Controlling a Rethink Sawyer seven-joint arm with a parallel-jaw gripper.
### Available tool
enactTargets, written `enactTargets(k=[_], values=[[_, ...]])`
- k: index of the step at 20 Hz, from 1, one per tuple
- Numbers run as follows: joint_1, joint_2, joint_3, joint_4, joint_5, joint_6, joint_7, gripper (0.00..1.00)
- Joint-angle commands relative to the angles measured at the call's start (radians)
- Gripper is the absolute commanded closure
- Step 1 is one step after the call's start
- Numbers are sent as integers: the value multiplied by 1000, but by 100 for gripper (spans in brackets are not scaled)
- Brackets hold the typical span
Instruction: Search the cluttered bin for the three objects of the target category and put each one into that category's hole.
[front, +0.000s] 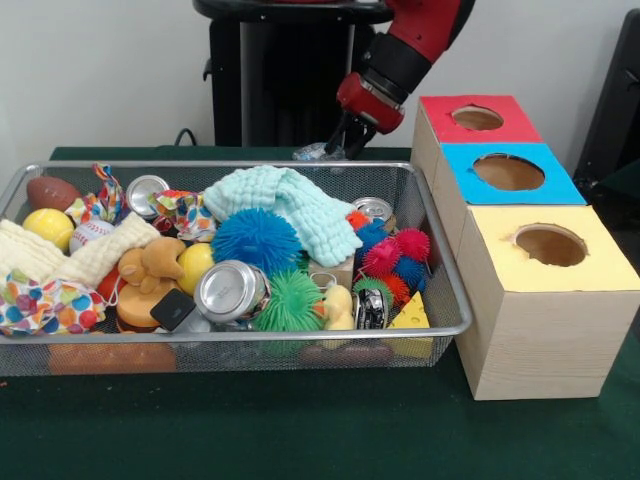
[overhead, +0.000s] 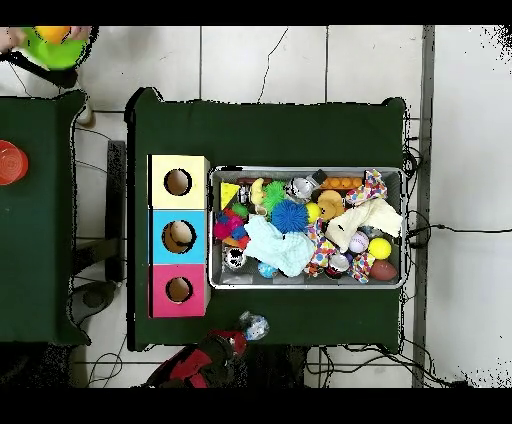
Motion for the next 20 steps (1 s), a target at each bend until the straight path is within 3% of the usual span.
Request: enactTargets(k=[1, 3, 13, 16, 20], values=[[-38, 57, 66, -176, -8, -153, 129, 100], [-44, 48, 71, -176, -6, -125, 118, 100], [-42, 48, 66, -163, 4, -171, 129, 100], [-30, -13, 50, -130, -17, -125, 112, 100], [-11, -158, 14, -65, -65, 30, 61, 100]])
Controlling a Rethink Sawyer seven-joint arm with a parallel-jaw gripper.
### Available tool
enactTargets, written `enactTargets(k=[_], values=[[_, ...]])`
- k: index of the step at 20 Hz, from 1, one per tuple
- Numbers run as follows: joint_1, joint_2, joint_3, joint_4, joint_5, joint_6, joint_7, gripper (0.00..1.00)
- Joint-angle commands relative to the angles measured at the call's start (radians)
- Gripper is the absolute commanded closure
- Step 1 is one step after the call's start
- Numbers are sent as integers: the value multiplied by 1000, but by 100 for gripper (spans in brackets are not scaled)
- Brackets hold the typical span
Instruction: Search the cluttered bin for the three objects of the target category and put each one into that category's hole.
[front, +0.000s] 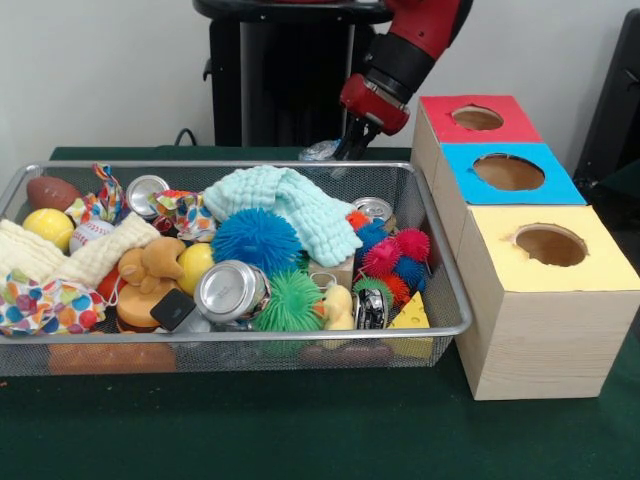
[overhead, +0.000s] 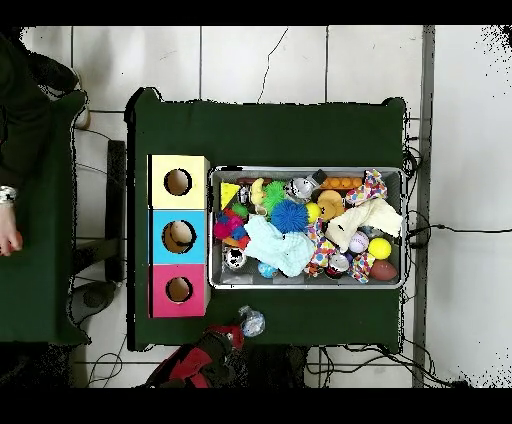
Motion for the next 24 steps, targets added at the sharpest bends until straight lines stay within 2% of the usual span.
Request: enactTargets(k=[1, 3, 7, 13, 18, 24], values=[[2, -160, 12, -58, -58, 122, 48, 100], [-4, -202, -2, -50, -86, 164, 31, 100], [-47, -219, 3, -55, -144, 162, 31, 100], [-83, -281, 3, -72, -216, 227, 18, 100], [-92, -318, -7, -69, -264, 255, 16, 100], [-118, -413, 0, -61, -328, 349, 2, 100]])
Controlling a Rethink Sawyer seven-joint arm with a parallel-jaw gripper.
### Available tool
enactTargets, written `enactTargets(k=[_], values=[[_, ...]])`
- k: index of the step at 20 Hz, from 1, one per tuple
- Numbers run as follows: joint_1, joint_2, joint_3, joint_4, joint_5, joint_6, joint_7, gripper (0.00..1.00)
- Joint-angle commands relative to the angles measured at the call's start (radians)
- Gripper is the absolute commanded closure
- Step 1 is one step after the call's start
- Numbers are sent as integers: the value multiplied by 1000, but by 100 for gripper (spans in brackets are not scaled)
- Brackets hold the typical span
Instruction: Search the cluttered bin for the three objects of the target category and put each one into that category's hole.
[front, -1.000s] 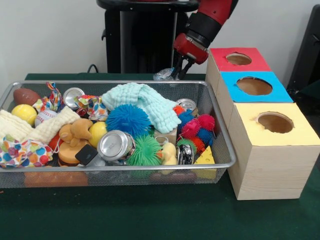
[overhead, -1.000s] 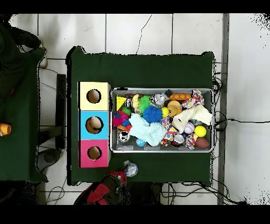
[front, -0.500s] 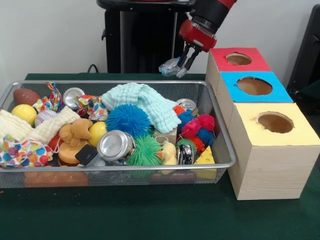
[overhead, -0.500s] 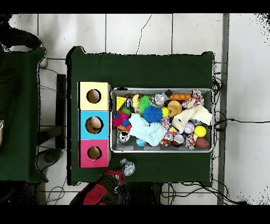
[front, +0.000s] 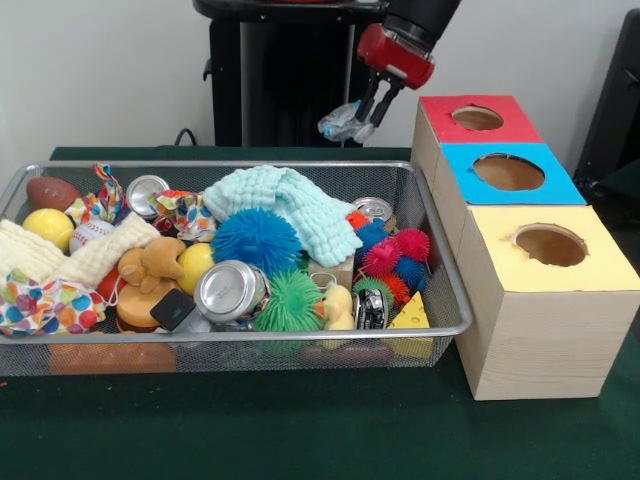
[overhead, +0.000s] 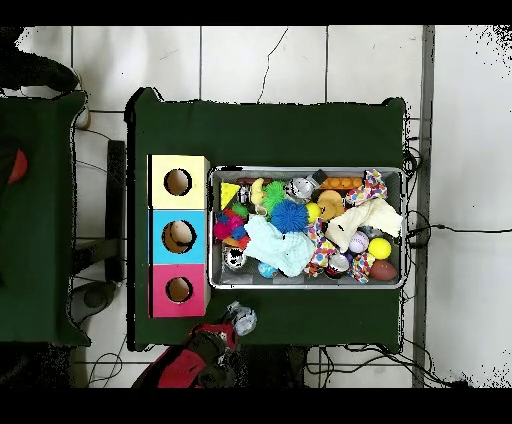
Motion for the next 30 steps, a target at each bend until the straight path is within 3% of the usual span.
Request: enactTargets(k=[1, 8, 16, 23, 30], values=[[-54, -128, 54, -68, -91, 201, -2, 100], [-77, -286, 73, -57, -137, 404, -17, 100], [-95, -385, 133, -72, -116, 572, 21, 100], [-126, -410, 209, -68, -59, 609, 87, 100], [-136, -363, 260, -78, -12, 548, 157, 100]])
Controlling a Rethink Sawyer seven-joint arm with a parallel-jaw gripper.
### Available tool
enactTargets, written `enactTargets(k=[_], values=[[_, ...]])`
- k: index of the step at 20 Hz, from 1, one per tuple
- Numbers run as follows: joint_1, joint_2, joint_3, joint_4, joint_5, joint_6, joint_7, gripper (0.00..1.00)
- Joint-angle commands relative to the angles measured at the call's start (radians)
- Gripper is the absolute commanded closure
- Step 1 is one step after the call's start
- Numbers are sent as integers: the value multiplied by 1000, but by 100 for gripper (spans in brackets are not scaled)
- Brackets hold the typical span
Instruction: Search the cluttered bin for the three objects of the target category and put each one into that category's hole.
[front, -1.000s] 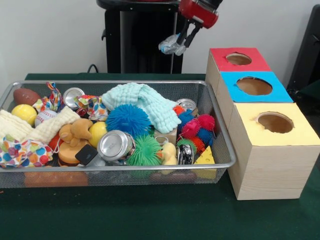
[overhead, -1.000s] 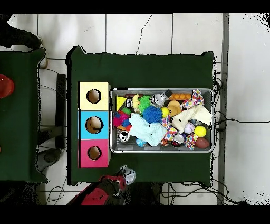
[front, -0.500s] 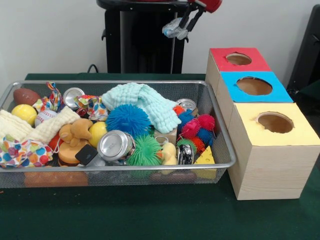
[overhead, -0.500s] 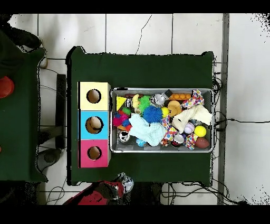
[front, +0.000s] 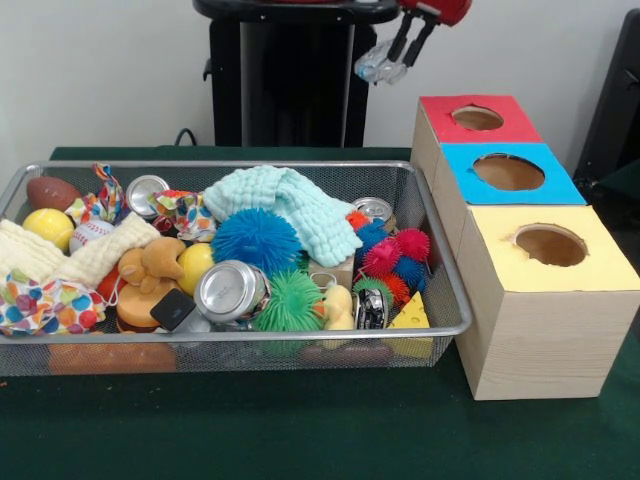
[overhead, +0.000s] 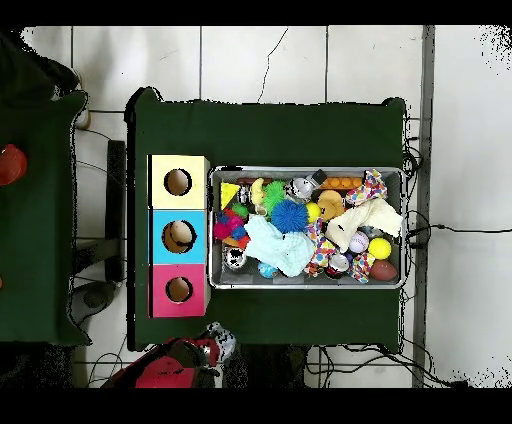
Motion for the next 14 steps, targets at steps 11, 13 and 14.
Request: enactTargets(k=[11, 13, 14], values=[[-33, 79, 156, -156, 170, 91, 194, 100], [-37, 90, 157, -174, 182, 95, 193, 100], [-34, 97, 151, -184, 187, 94, 194, 100]])
